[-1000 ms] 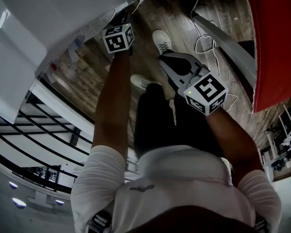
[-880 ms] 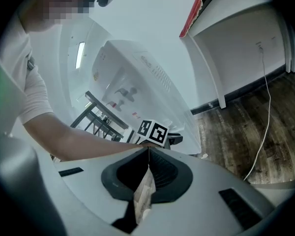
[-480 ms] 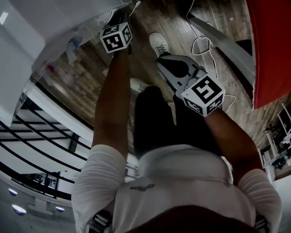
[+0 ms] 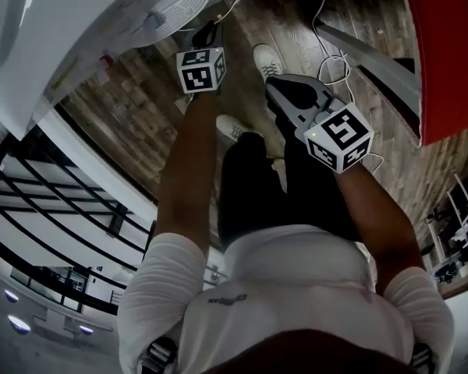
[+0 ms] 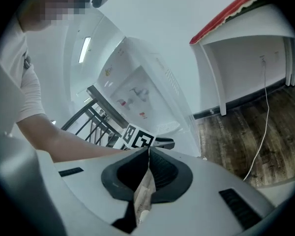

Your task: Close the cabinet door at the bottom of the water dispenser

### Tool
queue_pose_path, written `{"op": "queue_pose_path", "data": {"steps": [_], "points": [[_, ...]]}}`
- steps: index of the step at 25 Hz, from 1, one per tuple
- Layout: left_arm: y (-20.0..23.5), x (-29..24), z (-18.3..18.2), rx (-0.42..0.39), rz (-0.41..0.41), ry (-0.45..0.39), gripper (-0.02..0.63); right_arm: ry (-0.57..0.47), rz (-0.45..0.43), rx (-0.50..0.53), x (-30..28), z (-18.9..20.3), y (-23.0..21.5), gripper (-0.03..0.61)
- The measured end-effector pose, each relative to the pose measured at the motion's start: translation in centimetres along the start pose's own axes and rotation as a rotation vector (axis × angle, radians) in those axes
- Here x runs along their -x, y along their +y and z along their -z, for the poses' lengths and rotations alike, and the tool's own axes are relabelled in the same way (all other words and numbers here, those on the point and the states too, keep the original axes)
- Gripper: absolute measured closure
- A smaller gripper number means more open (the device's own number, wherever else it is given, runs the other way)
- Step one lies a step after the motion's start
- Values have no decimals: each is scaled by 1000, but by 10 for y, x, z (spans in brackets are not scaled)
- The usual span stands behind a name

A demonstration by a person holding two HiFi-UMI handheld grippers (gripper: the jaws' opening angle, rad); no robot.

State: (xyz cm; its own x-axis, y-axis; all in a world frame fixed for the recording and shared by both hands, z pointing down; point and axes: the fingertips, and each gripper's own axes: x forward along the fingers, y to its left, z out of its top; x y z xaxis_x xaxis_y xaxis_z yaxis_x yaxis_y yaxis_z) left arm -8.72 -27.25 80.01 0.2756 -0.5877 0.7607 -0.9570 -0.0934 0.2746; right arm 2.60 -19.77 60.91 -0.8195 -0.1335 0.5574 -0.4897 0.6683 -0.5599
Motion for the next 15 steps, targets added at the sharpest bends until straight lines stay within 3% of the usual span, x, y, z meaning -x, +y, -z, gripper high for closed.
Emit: {"op": "queue_pose_path", "data": {"steps": [5,9,12,15], "points": [[-10,77,14,1,22,-16,589,-52,33,54,15,-14,30,557],[-16,149,43,29,6,26,612,-78,60,77,38,-17,59,557],[-11,198,62,53,-18,61,614,-79,46,80,41,-13,83,557],[-13,254,67,56,-16,36,614,-76,5,64,41,-6,117,557]]}}
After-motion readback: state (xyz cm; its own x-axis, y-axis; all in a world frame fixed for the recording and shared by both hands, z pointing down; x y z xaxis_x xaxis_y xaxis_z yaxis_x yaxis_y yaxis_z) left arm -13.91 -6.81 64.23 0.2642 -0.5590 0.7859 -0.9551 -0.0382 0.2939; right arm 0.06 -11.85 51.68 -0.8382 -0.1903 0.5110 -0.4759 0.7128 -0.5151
